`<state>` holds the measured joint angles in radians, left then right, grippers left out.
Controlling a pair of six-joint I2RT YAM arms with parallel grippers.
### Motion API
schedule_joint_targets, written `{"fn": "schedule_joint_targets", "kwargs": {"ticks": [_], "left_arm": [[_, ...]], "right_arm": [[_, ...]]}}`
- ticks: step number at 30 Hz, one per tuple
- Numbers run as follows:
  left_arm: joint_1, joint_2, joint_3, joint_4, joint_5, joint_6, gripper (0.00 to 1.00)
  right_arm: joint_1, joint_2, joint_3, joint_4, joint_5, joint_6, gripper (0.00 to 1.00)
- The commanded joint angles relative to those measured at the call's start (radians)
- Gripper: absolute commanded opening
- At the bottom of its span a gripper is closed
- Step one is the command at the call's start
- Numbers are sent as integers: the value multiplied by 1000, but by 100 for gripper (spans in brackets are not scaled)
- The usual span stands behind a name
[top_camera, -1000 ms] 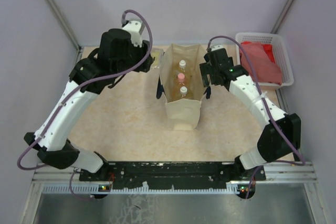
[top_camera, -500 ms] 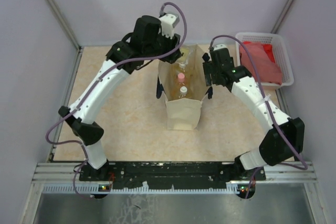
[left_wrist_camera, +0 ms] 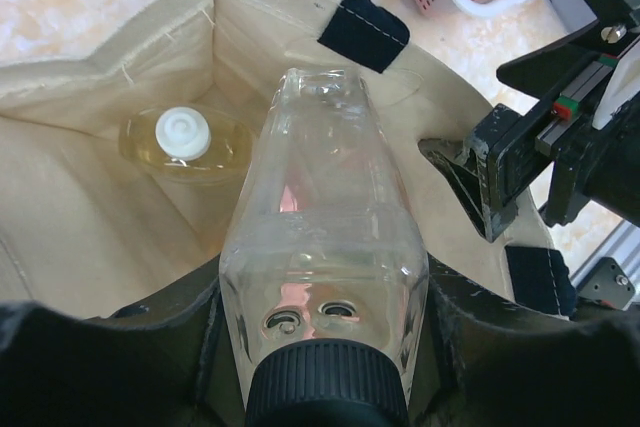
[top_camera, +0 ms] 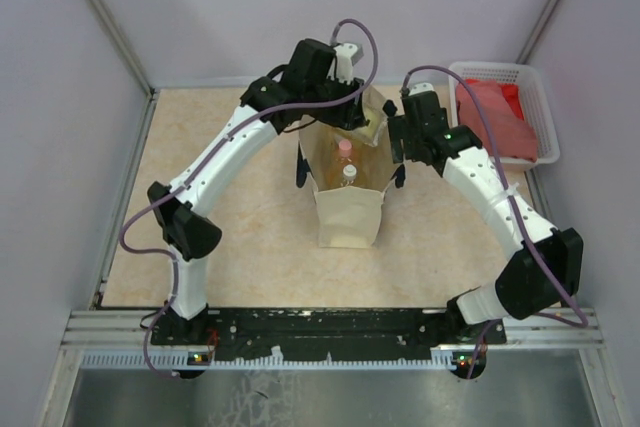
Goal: Place the personal care products into the canvas bag
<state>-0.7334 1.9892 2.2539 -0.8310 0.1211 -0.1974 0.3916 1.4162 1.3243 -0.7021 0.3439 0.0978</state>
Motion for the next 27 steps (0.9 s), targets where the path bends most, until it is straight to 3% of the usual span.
{"fn": "schedule_joint_targets", "kwargs": {"ticks": [1, 5, 8, 15, 21, 23, 27], "left_arm": [[-3, -28, 64, 85, 65, -80, 0], [-4, -5, 55, 69, 87, -112, 9], [-10, 5, 48, 64, 91, -119, 17], [-16, 31, 27, 64, 105, -128, 45], [-22, 26, 21, 89, 133, -135, 82], [-23, 21, 21, 99, 147, -136, 99], [-24, 12, 22, 108, 161, -142, 100]], "right_arm": [[-7, -47, 57, 32, 33, 1, 76], [-7, -46, 50, 48, 12, 3, 71], [-6, -43, 52, 53, 0, 8, 61], [-5, -43, 53, 66, -49, 37, 49], [-5, -38, 52, 74, -69, 40, 44], [-6, -33, 50, 80, -80, 41, 44], [-6, -16, 53, 81, -93, 48, 38]]}}
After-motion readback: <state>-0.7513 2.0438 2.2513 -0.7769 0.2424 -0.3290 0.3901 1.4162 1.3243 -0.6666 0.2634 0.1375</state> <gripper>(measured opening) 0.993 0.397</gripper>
